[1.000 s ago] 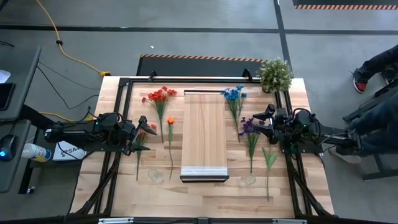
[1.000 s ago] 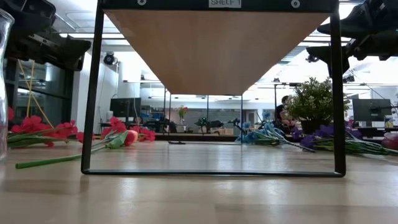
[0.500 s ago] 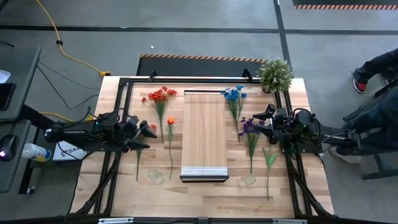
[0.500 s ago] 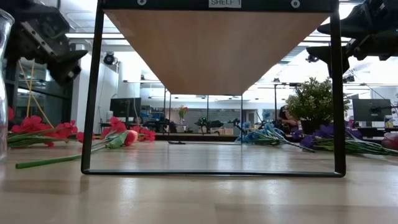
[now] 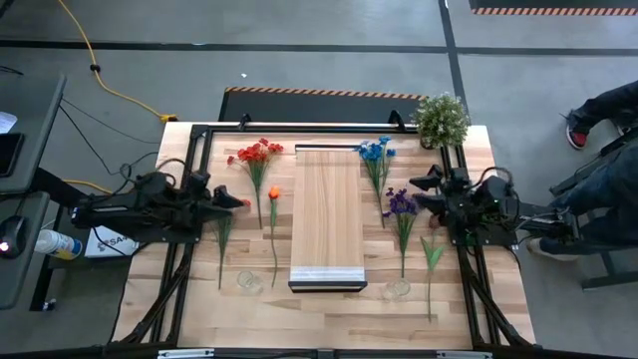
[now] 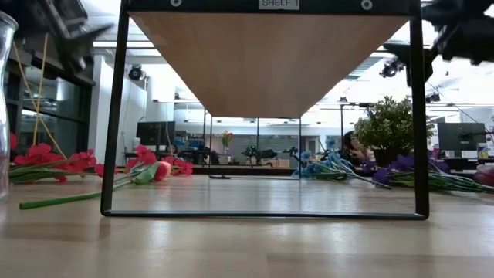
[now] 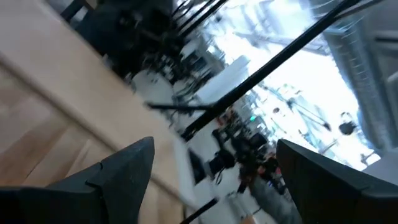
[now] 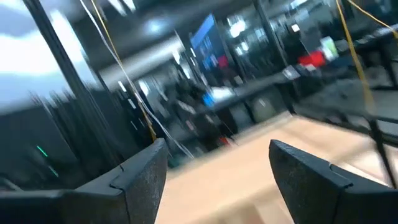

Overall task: Pick and place flowers into a vace then onto a shelf
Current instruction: Put the top orange flowers into the left transparent vase

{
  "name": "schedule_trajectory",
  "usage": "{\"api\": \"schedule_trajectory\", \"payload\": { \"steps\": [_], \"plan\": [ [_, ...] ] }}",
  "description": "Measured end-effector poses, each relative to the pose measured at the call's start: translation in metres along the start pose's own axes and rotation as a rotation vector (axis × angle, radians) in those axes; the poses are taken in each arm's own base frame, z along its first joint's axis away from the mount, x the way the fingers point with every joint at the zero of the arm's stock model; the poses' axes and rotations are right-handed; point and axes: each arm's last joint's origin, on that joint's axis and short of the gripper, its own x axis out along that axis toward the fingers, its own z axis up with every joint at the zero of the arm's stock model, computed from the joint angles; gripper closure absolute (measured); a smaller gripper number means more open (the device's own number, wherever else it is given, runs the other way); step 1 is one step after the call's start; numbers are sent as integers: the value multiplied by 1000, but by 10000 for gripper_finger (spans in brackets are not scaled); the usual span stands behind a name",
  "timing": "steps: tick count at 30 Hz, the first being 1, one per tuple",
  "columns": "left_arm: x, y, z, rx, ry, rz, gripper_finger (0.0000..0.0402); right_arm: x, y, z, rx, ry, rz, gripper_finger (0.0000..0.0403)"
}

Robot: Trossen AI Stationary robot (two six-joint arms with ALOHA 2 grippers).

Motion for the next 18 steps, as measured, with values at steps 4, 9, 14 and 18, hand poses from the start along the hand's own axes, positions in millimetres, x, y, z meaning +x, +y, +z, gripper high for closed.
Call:
{"api": "schedule_trajectory", "payload": {
  "steps": [4, 9, 14, 18],
  "plan": [
    [-7, -22, 16, 74, -65, -45, 32, -1, 8, 14, 46, -141, 83, 136],
    [-17, -46, 36, 174, -176, -61, 32, -5, 15, 28, 104, -298, 152, 134],
    [-28, -65, 50, 215, -255, -85, 32, -9, 16, 37, 135, -436, 119, 136],
    [-32, -73, 57, 203, -261, -29, 32, -11, 16, 41, 148, -510, 78, 136]
  ]
}}
